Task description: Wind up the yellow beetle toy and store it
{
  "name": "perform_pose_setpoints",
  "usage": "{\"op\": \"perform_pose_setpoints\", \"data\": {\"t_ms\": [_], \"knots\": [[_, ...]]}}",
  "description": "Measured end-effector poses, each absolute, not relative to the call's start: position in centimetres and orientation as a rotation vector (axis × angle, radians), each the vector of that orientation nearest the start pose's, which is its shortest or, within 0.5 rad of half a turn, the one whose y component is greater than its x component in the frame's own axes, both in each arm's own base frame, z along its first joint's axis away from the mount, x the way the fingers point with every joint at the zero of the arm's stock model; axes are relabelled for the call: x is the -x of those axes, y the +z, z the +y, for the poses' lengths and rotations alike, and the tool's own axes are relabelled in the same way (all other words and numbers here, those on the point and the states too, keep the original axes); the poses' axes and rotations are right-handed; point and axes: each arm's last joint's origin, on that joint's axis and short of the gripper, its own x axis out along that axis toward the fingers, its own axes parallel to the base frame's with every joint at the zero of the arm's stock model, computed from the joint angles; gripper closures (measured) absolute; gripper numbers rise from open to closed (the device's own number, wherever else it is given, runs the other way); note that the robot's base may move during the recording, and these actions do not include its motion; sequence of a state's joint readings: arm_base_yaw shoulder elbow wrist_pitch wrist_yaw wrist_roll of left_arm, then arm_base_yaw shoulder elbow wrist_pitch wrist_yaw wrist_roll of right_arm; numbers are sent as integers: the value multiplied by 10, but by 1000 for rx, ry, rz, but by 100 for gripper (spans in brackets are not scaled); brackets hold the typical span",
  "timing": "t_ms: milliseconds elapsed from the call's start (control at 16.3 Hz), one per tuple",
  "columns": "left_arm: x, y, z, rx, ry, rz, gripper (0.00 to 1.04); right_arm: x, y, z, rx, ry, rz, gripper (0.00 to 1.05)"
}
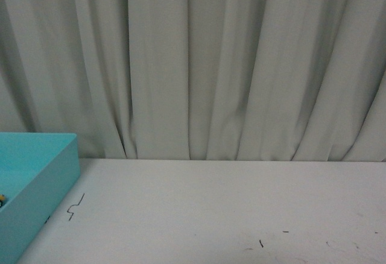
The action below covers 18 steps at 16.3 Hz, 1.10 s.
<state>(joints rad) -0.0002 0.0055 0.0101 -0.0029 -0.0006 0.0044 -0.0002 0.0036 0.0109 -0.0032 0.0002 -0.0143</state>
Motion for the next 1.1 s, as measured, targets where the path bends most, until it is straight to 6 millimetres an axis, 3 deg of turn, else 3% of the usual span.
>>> {"op": "perform_pose_setpoints", "data": {"t_ms": [122,428,551,1101], "knots": [[-97,166,0,-3,0,-1,87,-97,167,0,14,0,-4,7],[-97,166,0,-3,0,-1,22,-97,167,0,14,0,-4,7],[-97,166,0,-4,0,-1,5,-97,167,0,14,0,-4,7],[-97,166,0,-3,0,-1,7,-97,167,0,14,0,-4,7]]}}
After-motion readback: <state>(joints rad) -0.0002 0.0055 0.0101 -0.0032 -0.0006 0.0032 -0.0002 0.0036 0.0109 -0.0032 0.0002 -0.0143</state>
